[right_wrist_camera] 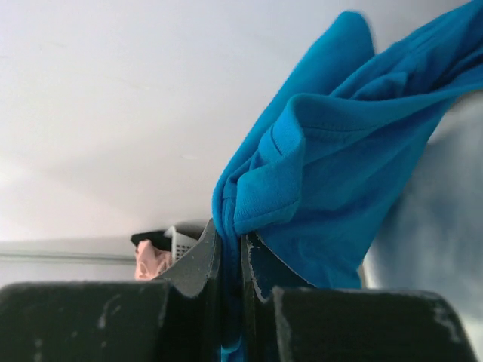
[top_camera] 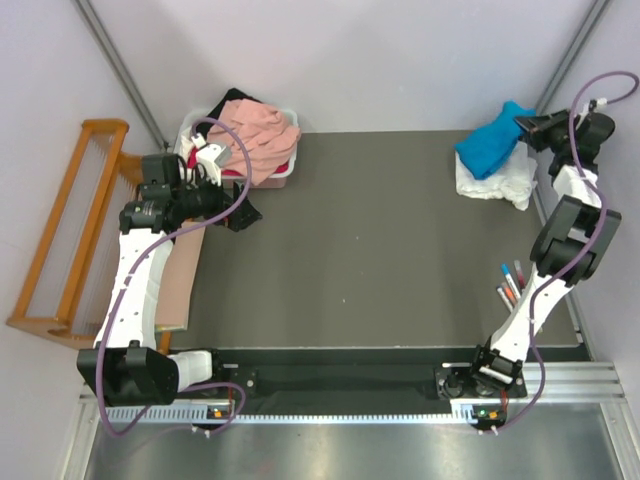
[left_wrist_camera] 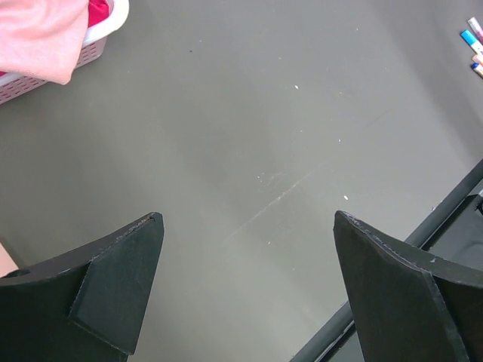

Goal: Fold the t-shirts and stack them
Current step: Neatly place the folded tshirt to the corner

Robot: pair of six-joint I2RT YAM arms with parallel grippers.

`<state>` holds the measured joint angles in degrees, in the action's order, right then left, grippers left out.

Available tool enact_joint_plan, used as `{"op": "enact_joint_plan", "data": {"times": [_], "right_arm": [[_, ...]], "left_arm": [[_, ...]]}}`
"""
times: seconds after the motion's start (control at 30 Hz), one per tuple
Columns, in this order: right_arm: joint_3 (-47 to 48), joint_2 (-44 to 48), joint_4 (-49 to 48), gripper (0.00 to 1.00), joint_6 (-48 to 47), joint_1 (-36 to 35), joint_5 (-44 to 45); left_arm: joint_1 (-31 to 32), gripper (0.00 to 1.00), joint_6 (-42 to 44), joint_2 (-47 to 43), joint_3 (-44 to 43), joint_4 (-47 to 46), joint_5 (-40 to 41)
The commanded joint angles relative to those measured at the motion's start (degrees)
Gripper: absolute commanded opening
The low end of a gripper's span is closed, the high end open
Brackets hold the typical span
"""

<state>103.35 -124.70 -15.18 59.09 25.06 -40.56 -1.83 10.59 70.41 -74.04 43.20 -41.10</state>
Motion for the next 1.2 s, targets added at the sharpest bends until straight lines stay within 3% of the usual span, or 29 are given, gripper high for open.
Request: {"op": "enact_joint_plan", "data": {"times": [0.0,0.17,0.4,0.43,0.47,0.5,0.57,0.67,0.93,1.07,1.17], "right_arm": [[-9.6,6.5,-2.5,0.00,-2.9,1.0,2.6],[-19.8,8.4,0.9,0.00,-7.9,1.0,5.1],[-18.7,7.8,10.2,0.00,-10.1,1.0,9.3],[-17.5,7.9,11.5,0.10,-10.7,0.9,10.1],[-16.5,7.8,13.8,0.28,-11.4,0.7,12.5],[-15.3,7.8,19.8,0.65,-12.6,0.6,13.7],[-12.4,8.2,24.9,0.73,-17.1,0.0,19.0],[-9.9,10.4,32.6,0.99,-21.8,-0.4,28.5],[-7.6,17.7,39.2,1.00,-23.4,-0.4,44.8],[-5.4,19.5,46.4,0.99,-22.8,-0.4,57.2],[-6.6,22.2,45.2,1.00,-22.3,-0.4,56.6]], "left_arm": [[0.0,0.99,-0.7,-0.4,0.5,-2.8,-2.1],[0.0,0.99,-0.6,-0.8,0.3,-2.4,-2.1],[0.0,0.99,-0.6,-0.7,-0.5,-2.1,-2.3],[-0.1,0.99,-0.7,-0.8,-0.6,-2.1,-2.4],[-0.1,0.99,-0.8,-1.0,-0.6,-2.2,-2.4],[0.0,0.99,-0.8,-1.0,-0.6,-2.2,-2.4],[0.0,0.99,-0.8,-0.9,-0.6,-2.2,-2.4],[0.0,0.99,-0.6,-0.7,-0.9,-1.9,-2.4],[0.0,0.99,-0.2,-1.2,-0.9,-1.5,-2.0],[-0.1,0.99,0.1,-1.6,-0.4,-1.5,-1.9],[0.0,0.99,0.6,-1.6,-0.1,-1.4,-1.9]]}}
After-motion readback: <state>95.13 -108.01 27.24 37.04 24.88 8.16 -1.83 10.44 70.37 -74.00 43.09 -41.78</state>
